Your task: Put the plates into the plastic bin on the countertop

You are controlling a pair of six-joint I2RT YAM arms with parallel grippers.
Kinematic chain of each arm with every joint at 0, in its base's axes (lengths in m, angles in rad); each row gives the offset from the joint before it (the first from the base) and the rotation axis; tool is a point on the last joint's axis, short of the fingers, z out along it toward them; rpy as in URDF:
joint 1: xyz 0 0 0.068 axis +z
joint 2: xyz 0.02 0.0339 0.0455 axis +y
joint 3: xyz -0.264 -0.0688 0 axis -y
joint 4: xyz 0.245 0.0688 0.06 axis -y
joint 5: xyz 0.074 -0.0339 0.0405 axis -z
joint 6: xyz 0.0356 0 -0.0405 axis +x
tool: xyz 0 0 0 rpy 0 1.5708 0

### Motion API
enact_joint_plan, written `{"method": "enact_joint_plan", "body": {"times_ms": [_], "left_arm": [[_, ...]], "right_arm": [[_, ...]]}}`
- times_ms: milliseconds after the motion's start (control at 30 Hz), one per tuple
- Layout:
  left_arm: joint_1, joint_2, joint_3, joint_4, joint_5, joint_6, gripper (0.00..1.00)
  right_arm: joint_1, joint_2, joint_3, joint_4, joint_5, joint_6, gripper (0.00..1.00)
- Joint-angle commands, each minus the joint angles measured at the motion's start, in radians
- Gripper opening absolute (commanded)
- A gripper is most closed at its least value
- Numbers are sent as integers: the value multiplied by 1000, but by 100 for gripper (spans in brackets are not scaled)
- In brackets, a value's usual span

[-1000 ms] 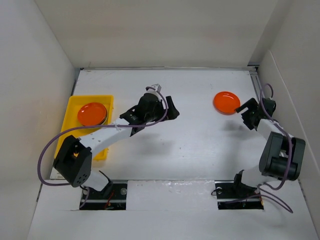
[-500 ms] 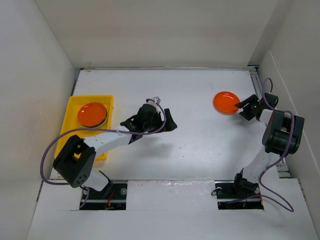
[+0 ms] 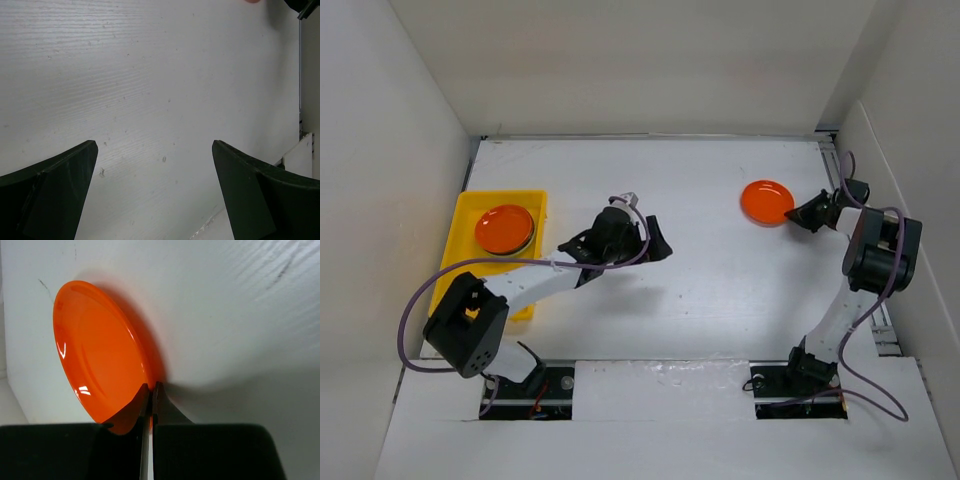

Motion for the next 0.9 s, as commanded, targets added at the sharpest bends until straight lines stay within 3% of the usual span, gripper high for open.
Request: {"method": "enact_joint_plan", "body": {"times_ms": [0, 100, 200, 400, 500, 567, 667, 767, 833, 867], "left_arm": [[14, -34, 24, -32, -13, -3, 100], [43, -34, 24, -32, -4, -3, 100], [54, -19, 69, -23, 8, -3, 100], [63, 70, 237, -12, 106, 51, 100], [63, 122, 329, -43, 116, 62, 100], [63, 143, 382, -73, 106, 62, 100], [63, 156, 382, -73, 97, 62, 100], [63, 167, 391, -84, 71, 62, 100], [63, 177, 391, -95, 62, 62, 94], [63, 177, 391, -95, 62, 62, 86]], "right_arm": [[27, 19, 59, -33, -6, -24, 0], [74, -6, 50, -33, 5, -42, 0], [166, -128, 10, -33, 53, -62, 0], [356, -490, -212, 62, 160, -53, 0], [456, -595, -296, 128, 109, -32, 0], [466, -609, -357, 233, -9, 11, 0], [479, -630, -396, 348, -150, 79, 0], [508, -653, -396, 360, -164, 88, 0], [509, -669, -396, 360, -164, 97, 0], [509, -669, -386, 360, -179, 98, 0]]}}
